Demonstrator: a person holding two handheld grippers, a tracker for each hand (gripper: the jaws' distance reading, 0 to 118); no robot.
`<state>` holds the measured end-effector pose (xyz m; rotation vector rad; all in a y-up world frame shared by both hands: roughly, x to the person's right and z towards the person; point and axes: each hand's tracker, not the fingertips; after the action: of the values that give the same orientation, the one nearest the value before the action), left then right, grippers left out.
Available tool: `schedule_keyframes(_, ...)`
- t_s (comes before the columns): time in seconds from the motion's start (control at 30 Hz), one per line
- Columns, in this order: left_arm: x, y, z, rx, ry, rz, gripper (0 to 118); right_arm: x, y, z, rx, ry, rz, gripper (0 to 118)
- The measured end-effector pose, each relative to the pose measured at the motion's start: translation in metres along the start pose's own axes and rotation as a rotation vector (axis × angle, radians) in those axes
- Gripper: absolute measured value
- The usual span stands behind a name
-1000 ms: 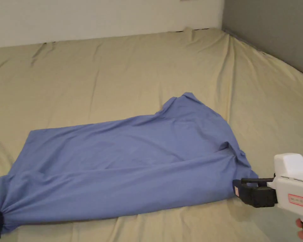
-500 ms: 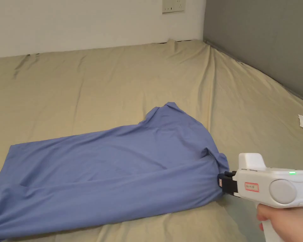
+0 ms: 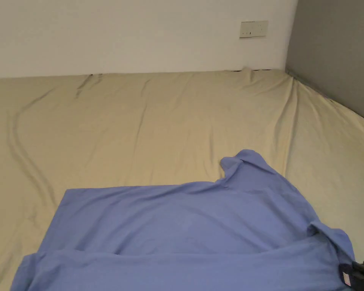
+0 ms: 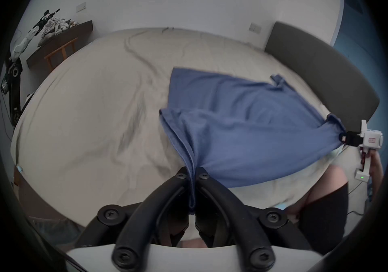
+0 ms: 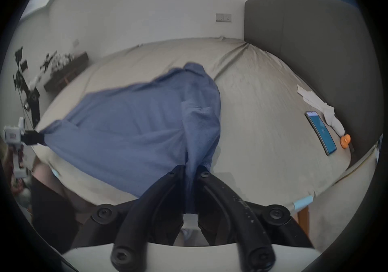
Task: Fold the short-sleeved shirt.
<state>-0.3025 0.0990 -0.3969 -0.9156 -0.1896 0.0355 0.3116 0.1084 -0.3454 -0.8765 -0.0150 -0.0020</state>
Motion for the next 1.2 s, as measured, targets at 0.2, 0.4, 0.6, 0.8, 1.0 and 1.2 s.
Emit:
schedule_keyframes(0.2, -0.006, -0.023, -0.024, -0.064, -0.005, 0.005, 4, 0.008, -0.028, -0.032, -0.039, -0.003, -0.098, 15)
schedule_keyframes(0.4, -0.006, -0.016, 0.006, 0.105, 0.08, -0.081, 104, 0.017, -0.023, 0.002, 0.144, 0.026, -0.1, 114)
schedule_keyframes(0.6, 0.005, 0.038, 0.023, 0.276, 0.132, -0.016, 0, -0.002, 0.025, 0.034, 0.369, -0.071, 0.034, 6)
schedule_keyframes(0.8, 0.007, 0.132, -0.036, 0.286, 0.078, -0.021, 0, -0.027, 0.09, 0.004, 0.415, -0.012, 0.039, 1)
schedule_keyframes(1.0, -0.02, 0.225, -0.162, 0.146, 0.052, 0.037, 31, -0.052, 0.13, -0.035, 0.397, 0.058, 0.09, 1)
schedule_keyframes(1.2, -0.033, 0.239, -0.256, -0.029, 0.136, 0.092, 65, -0.054, 0.139, -0.058, 0.354, 0.086, 0.141, 2)
